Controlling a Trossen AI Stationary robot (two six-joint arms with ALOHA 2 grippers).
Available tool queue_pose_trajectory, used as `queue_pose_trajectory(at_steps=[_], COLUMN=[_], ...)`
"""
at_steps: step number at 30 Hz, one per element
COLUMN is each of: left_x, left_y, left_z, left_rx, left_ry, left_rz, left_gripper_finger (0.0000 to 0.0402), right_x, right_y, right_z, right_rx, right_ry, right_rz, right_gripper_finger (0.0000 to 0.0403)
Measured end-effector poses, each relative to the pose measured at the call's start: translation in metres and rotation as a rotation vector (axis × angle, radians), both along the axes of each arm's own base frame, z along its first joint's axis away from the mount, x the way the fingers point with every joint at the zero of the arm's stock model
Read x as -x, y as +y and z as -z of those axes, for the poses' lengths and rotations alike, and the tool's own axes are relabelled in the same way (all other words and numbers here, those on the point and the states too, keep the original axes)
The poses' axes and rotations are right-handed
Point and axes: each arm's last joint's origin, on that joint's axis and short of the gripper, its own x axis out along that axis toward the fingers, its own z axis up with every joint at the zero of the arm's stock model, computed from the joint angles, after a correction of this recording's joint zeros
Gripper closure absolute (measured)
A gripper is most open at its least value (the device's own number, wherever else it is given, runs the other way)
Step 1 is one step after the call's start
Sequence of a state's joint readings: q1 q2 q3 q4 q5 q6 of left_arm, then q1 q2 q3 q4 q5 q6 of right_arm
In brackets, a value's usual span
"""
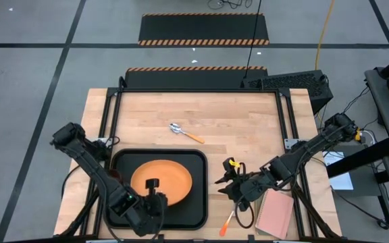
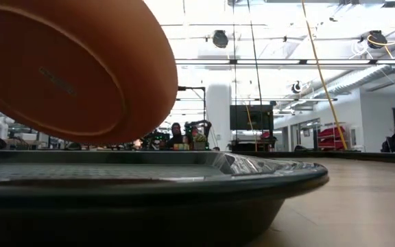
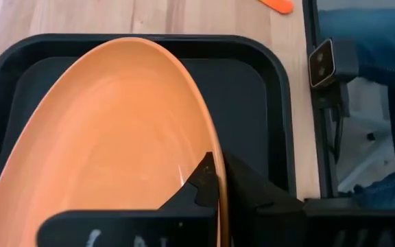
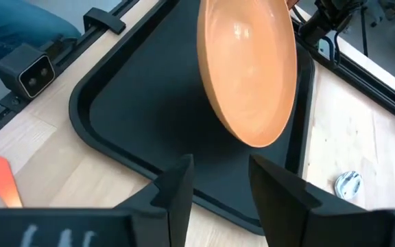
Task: Pick and place plate/cup/fork/spoon on tray
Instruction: Put the orange plate on the black tray
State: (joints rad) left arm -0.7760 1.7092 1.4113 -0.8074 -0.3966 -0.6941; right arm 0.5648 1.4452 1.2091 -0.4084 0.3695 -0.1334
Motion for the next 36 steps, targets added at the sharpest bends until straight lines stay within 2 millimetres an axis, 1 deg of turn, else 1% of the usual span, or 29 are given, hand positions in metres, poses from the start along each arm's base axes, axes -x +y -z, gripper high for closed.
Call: queue_pose_trajectory(at_steps=[6,9,12,15,21,25,36], left_x=[-0.001,0.0,-0.002,0.0,0.001,0.001,0.001], left_y=[0.002,0.003,0.003,0.003,0.002,0.002,0.001], left_z=[0.011,0.018,0.022,0.026,0.029,0.029,0.029], left_rx=[-0.029,-0.03,-0.011,-0.011,0.023,0.03,0.065], left_ry=[0.046,0.089,0.086,0.11,0.111,0.109,0.118], left_rz=[0.01,0.024,0.02,0.025,-0.009,-0.01,-0.028], left_gripper_finger=[0.0376,0.0383,0.0391,0.0385,0.0339,0.0322,0.0321], right_x=[0.0,0.0,0.0,0.0,0.0,0.0,0.0], right_y=[0.0,0.0,0.0,0.0,0.0,0.0,0.0], right_z=[0.0,0.0,0.0,0.0,0.0,0.0,0.0], right_rx=[0.01,0.01,0.005,-0.006,-0.015,-0.013,-0.039], right_ry=[-0.001,-0.001,0.0,0.0,0.001,0.001,0.003], right_rz=[-0.007,-0.007,-0.004,0.005,0.012,0.011,0.032], right_gripper_finger=[0.0271,0.0271,0.0271,0.0271,0.0271,0.0271,0.0271])
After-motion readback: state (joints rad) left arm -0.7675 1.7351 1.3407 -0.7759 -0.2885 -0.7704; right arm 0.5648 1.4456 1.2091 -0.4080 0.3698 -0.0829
